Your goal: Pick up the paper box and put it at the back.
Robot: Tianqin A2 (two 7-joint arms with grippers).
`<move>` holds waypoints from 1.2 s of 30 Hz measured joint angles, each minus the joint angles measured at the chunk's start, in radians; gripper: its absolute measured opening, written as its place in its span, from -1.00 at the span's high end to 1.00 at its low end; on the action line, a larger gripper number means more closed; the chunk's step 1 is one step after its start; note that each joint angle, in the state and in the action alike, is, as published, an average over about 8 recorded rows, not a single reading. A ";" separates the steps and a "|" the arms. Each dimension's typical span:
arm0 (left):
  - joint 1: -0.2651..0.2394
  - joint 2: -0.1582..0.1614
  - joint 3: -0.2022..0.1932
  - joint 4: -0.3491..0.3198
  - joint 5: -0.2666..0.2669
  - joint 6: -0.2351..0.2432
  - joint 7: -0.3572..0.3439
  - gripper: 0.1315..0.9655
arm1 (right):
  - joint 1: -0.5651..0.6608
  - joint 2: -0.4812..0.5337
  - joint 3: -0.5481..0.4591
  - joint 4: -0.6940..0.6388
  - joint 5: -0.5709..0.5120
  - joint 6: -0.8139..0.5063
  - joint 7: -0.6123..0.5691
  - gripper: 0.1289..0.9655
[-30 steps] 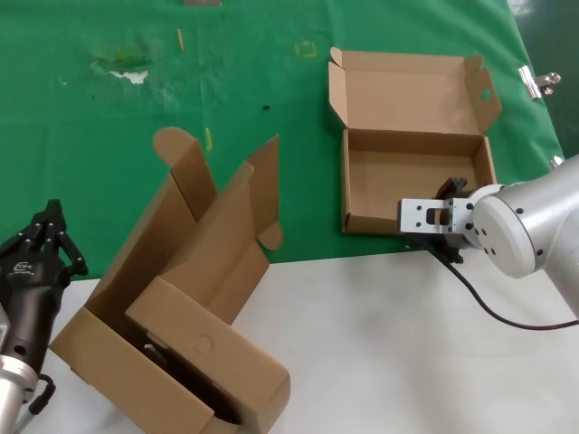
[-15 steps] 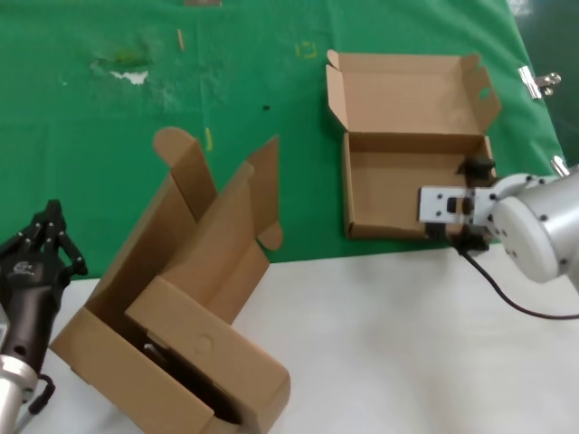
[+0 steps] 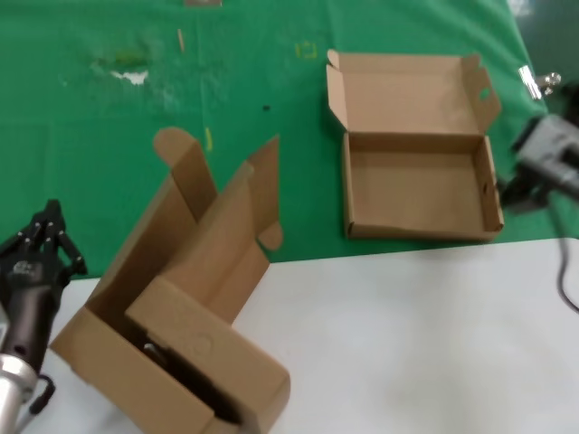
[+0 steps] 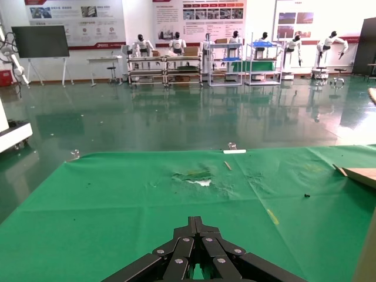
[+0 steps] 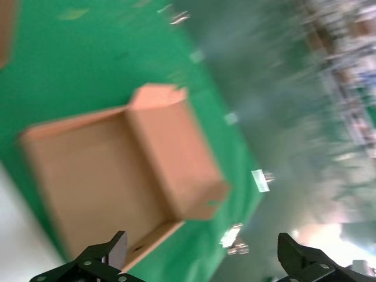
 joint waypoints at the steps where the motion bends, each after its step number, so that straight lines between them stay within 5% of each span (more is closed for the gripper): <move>1: 0.000 0.000 0.000 0.000 0.000 0.000 0.000 0.98 | -0.024 0.007 0.041 0.025 0.025 0.025 0.009 -0.70; 9: 0.000 0.000 0.000 0.000 0.000 0.000 0.000 0.97 | -0.155 0.063 0.245 0.092 0.218 0.221 0.041 -0.91; 24: 0.000 0.000 0.000 0.000 0.000 0.000 0.000 0.80 | -0.192 0.023 0.185 0.015 0.433 0.368 -0.092 -1.00; 36: 0.000 0.000 0.000 0.000 0.000 0.000 0.000 0.31 | -0.236 -0.010 0.145 -0.054 0.648 0.520 -0.212 -1.00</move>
